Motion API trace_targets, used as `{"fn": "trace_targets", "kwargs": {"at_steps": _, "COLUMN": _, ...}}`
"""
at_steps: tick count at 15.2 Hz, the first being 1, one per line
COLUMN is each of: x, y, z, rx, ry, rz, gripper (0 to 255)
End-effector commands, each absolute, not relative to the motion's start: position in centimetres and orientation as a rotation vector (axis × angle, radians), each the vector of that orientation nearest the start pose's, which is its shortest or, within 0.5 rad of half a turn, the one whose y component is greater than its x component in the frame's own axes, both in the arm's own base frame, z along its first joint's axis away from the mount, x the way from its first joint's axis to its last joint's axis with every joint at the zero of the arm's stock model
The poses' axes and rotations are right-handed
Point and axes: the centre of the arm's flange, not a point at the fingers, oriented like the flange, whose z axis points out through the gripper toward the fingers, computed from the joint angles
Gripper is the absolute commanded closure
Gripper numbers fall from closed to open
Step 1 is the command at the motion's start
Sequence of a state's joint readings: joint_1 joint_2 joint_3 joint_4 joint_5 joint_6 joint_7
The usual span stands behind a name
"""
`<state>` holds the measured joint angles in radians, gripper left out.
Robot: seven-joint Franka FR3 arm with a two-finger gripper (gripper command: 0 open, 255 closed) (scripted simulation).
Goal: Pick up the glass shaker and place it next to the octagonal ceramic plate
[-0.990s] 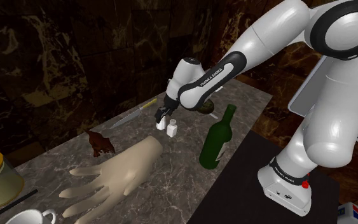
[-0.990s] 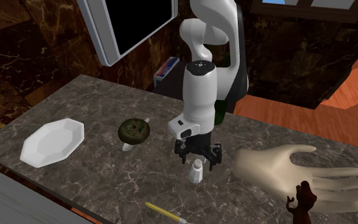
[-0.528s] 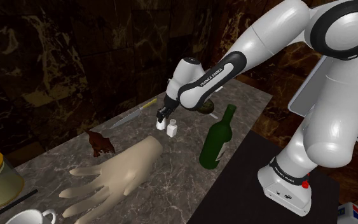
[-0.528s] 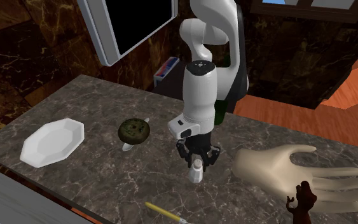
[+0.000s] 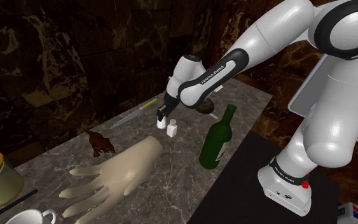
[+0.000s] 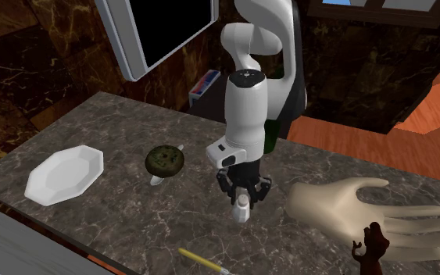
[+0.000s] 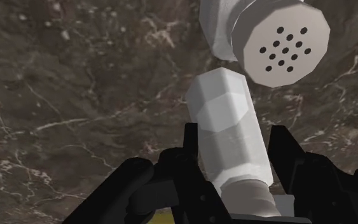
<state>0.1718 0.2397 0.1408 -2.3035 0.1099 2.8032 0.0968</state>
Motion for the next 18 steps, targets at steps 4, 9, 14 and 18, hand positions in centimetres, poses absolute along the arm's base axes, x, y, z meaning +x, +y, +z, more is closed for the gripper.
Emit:
{"fn": "trace_targets", "kwargs": {"at_steps": 4, "x": 52.6, "y": 16.5, "z": 29.6, "rx": -2.983, "ry": -0.162, "rz": -0.358, "gripper": 255}}
{"fn": "trace_targets", "kwargs": {"at_steps": 9, "x": 52.6, "y": 16.5, "z": 32.2, "rx": -2.983, "ry": -0.162, "rz": -0.358, "gripper": 255}}
{"fn": "trace_targets", "kwargs": {"at_steps": 14, "x": 52.6, "y": 16.5, "z": 34.8, "rx": -2.983, "ry": -0.162, "rz": -0.358, "gripper": 255}}
{"fn": "trace_targets", "kwargs": {"at_steps": 18, "x": 52.6, "y": 16.5, "z": 36.9, "rx": -2.983, "ry": -0.162, "rz": -0.358, "gripper": 255}}
